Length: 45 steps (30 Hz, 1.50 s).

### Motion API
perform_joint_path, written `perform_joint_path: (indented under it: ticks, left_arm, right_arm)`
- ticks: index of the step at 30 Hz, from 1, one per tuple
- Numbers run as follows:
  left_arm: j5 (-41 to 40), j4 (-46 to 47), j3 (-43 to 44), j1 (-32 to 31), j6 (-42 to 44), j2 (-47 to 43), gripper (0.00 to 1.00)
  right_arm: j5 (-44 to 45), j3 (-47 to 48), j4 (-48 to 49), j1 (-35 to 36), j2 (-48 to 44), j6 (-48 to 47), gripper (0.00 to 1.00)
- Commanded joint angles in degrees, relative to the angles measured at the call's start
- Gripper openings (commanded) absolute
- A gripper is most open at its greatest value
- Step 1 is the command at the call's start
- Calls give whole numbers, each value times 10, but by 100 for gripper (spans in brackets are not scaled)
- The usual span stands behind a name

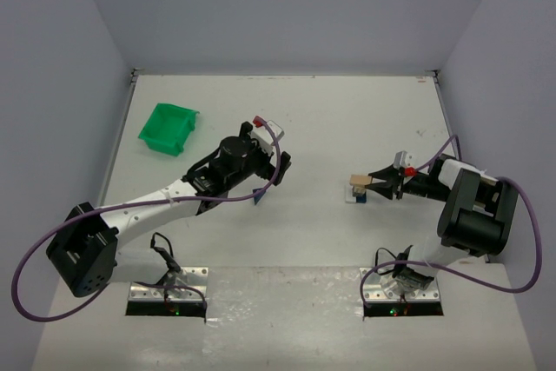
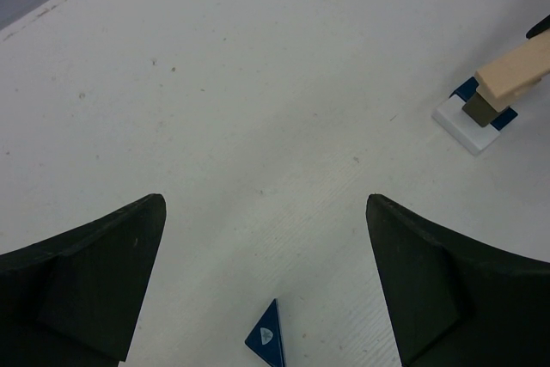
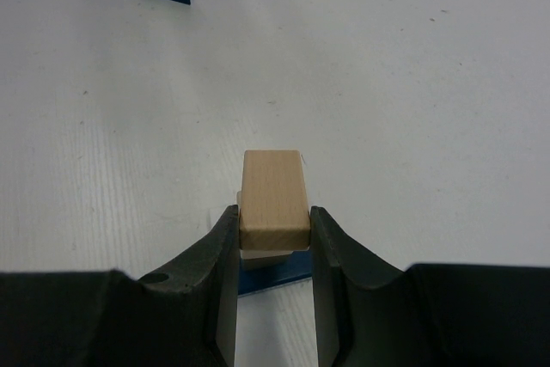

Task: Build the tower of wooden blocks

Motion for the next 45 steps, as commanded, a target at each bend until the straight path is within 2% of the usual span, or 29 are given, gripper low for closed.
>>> perform_joint_path:
  ticks: [1,15,20,25,34,41,44,45]
  left_arm:
    - [7,19,29,-3,8,-2,100]
    - [10,25,30,-3,11,-1,100]
    - [19,36,33,-3,10,-1,100]
    - [29,48,31,-3,6,0,100]
    - [47,56,35,-3,4,22,100]
    - [48,57,36,-3,1,25,100]
    - [47,56,37,-4,1,22,100]
    - [44,57,36,-3,1,21,100]
  right_arm:
    - [-4,19,-9,4,2,-15,21]
    - [-35,26,-16,5,-7,-21,23]
    - [-90,40,-51,5,-17,-58,23]
    - [-97,30,-74,4,-26,-119,23]
    - [-97,5,-66,0,-48,-103,26]
    - [-140,19,40,-9,-51,50,27]
    - [-141,41,114,-9,-47,208,30]
    - [-125,37,180,-9,-47,308,30]
